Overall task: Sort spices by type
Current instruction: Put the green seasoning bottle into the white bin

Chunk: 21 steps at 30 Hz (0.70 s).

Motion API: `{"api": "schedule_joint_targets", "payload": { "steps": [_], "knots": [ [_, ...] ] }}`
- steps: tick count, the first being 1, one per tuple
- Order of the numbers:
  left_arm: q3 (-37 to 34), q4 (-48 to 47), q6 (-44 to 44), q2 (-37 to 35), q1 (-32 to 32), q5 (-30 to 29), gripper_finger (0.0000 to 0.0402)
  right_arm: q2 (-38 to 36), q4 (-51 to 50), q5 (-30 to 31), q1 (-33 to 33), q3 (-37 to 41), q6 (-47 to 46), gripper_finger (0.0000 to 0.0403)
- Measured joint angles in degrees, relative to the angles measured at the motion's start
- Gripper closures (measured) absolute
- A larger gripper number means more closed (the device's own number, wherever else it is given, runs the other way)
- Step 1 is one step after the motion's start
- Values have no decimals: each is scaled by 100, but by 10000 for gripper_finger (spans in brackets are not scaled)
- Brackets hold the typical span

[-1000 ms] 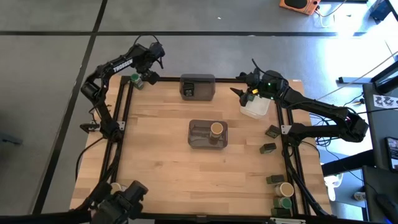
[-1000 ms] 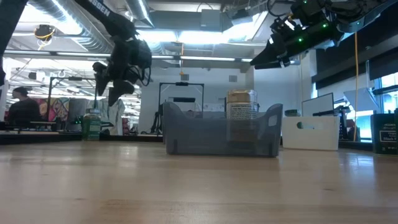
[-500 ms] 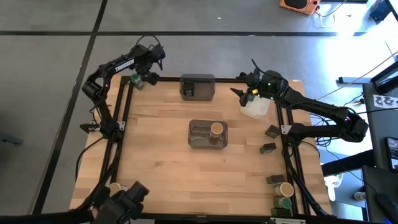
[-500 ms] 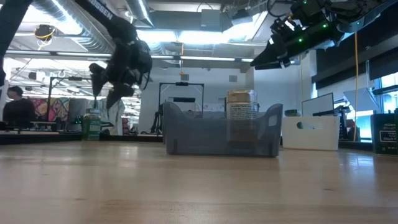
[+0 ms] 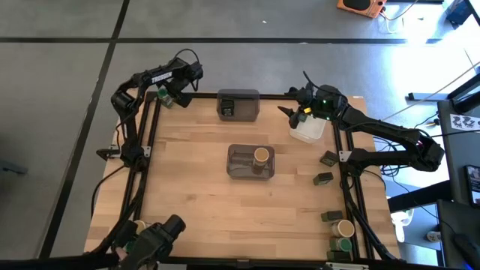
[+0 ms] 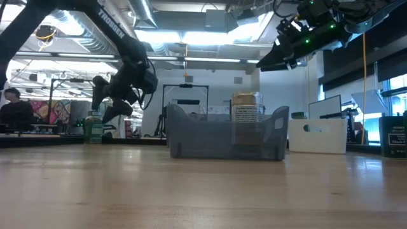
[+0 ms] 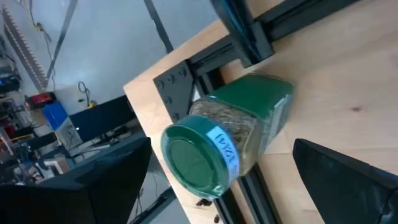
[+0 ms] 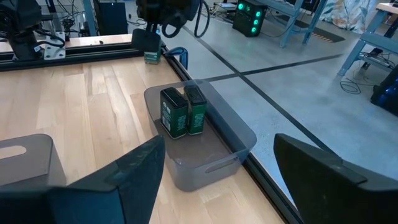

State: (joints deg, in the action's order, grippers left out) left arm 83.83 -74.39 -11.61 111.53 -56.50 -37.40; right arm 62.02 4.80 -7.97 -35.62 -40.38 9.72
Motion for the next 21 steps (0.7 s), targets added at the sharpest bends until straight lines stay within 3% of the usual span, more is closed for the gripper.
{"api": "schedule_joint_targets", "payload": {
  "steps": [16,21],
  "knots": [
    [2,-15,-170,449,-179,-26,12,0,-35,0,-2,0,-31,104],
    [2,-15,133,479,-161,489,12,0,-32,-1,0,0,-30,104]
  ]
}}
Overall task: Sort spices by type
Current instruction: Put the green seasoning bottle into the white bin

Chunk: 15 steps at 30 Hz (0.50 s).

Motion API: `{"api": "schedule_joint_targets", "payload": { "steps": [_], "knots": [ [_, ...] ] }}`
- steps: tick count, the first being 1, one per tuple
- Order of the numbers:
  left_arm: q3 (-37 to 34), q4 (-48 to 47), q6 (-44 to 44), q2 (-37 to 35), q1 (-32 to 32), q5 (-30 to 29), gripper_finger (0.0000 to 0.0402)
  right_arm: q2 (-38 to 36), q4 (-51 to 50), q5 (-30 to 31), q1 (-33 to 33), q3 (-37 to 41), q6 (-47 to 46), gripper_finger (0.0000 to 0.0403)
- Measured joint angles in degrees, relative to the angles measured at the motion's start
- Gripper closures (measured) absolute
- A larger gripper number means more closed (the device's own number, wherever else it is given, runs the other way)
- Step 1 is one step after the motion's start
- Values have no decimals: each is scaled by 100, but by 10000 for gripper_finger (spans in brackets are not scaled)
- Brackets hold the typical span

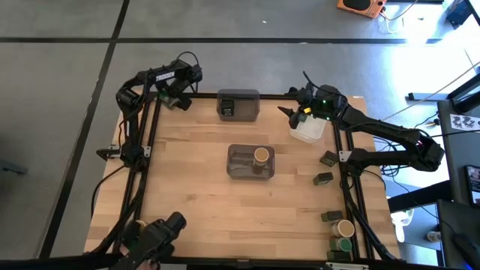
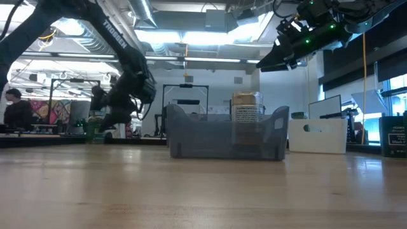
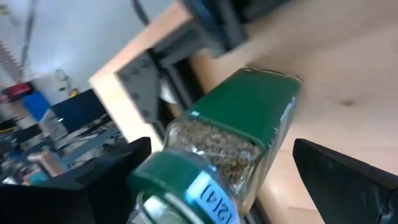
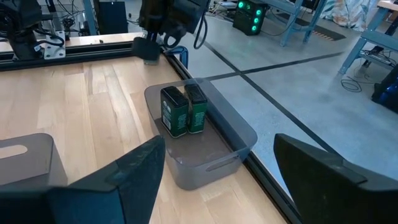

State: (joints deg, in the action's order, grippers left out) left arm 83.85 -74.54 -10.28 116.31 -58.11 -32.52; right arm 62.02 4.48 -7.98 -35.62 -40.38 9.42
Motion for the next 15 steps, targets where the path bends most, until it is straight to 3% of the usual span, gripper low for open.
{"api": "schedule_joint_targets", "payload": {
  "steps": [7,15],
  "knots": [
    [0,-1,366,0,78,604,12,0,1,1,-1,0,6,104],
    [0,-44,448,-2,344,667,12,0,1,1,0,0,6,104]
  ]
}}
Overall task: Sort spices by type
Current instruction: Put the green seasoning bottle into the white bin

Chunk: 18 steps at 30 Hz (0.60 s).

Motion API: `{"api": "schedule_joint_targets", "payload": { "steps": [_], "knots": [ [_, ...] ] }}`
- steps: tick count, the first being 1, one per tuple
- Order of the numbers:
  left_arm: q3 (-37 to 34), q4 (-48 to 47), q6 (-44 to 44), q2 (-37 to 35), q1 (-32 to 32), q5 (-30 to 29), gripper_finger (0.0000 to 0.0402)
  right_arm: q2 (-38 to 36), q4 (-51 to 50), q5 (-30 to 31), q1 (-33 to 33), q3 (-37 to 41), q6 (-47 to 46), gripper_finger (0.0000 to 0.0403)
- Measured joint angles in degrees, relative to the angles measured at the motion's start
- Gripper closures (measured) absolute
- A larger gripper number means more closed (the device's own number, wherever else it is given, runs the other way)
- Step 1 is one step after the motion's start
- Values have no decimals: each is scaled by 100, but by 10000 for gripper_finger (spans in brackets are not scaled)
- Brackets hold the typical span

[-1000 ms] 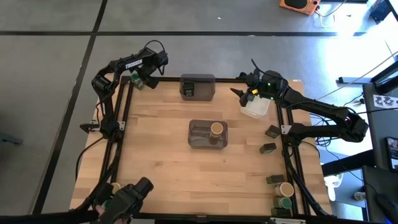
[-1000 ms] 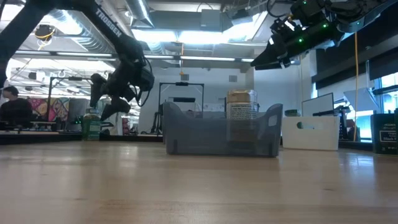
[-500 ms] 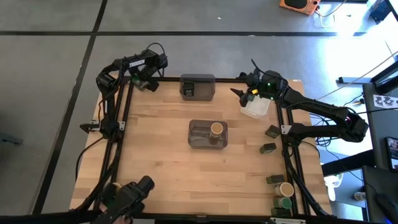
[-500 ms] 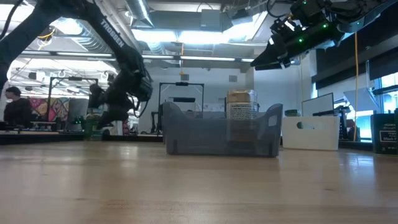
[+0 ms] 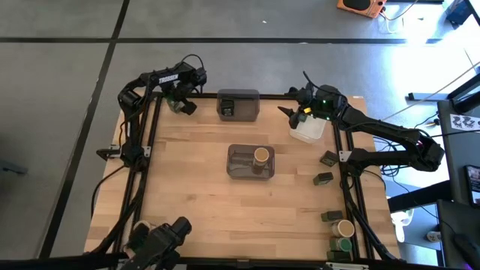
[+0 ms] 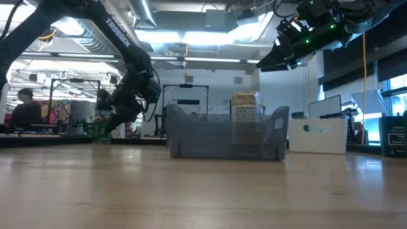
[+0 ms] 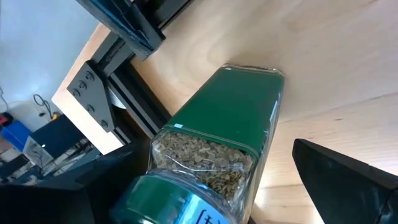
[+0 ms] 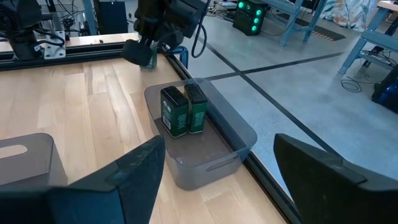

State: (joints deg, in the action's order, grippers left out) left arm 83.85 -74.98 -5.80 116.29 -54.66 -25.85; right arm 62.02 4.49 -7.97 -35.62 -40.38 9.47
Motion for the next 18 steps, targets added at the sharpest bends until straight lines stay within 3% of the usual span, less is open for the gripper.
{"api": "schedule_joint_targets", "payload": {
  "steps": [13,18],
  "knots": [
    [0,-94,18,-7,460,-4,12,0,-2,-1,-1,0,2,104],
    [0,-120,-149,-7,555,-4,41,0,-7,0,0,0,2,104]
  ]
}}
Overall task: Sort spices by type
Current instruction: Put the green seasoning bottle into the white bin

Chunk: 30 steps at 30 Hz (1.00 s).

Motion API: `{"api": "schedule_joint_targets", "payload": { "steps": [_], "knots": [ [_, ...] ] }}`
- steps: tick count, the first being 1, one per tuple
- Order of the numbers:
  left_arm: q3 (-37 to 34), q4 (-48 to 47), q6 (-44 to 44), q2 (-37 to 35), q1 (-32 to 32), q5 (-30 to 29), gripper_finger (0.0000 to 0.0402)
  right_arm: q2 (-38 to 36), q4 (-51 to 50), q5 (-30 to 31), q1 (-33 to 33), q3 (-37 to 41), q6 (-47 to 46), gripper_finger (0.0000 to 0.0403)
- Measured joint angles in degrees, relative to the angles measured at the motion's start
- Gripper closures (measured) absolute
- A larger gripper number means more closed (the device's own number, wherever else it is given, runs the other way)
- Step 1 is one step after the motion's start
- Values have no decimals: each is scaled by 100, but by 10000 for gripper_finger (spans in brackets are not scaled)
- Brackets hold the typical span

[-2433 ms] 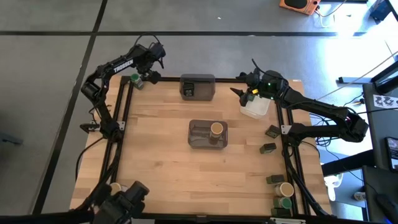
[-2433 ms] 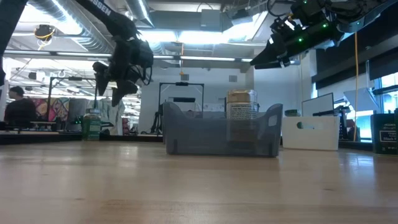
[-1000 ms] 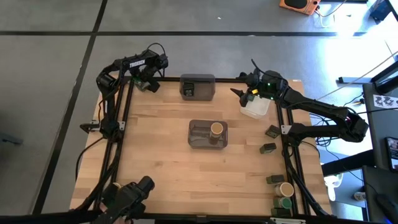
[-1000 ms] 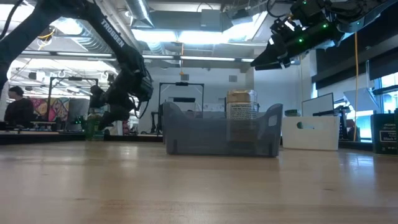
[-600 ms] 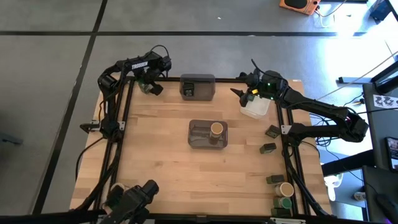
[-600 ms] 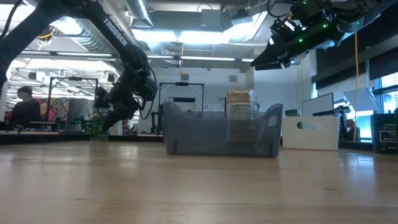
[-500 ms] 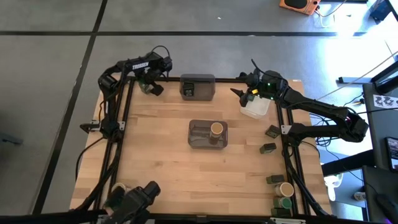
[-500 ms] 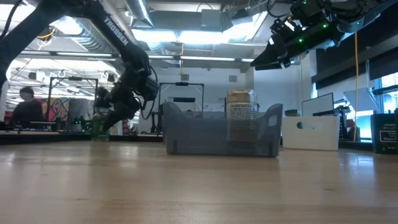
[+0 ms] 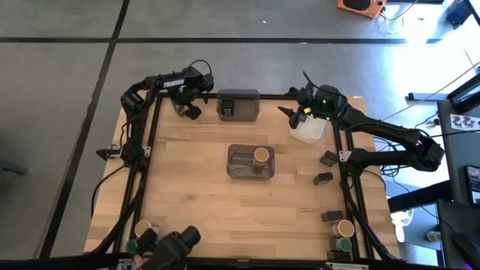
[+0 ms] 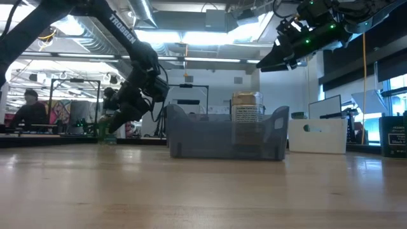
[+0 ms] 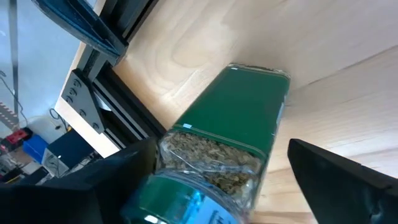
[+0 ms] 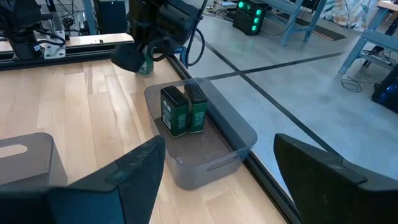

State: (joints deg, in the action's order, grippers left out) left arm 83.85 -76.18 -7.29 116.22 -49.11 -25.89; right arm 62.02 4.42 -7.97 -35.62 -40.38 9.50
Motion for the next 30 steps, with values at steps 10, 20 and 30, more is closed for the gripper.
{"api": "schedule_joint_targets", "payload": {
  "steps": [10,20,30],
  "knots": [
    [0,24,269,-2,156,175,137,0,-39,0,-1,0,1,104],
    [-2,-143,728,-2,456,188,207,0,-45,0,1,0,2,104],
    [-2,-155,785,-447,1267,181,192,0,-47,0,1,0,-2,104]
  ]
}}
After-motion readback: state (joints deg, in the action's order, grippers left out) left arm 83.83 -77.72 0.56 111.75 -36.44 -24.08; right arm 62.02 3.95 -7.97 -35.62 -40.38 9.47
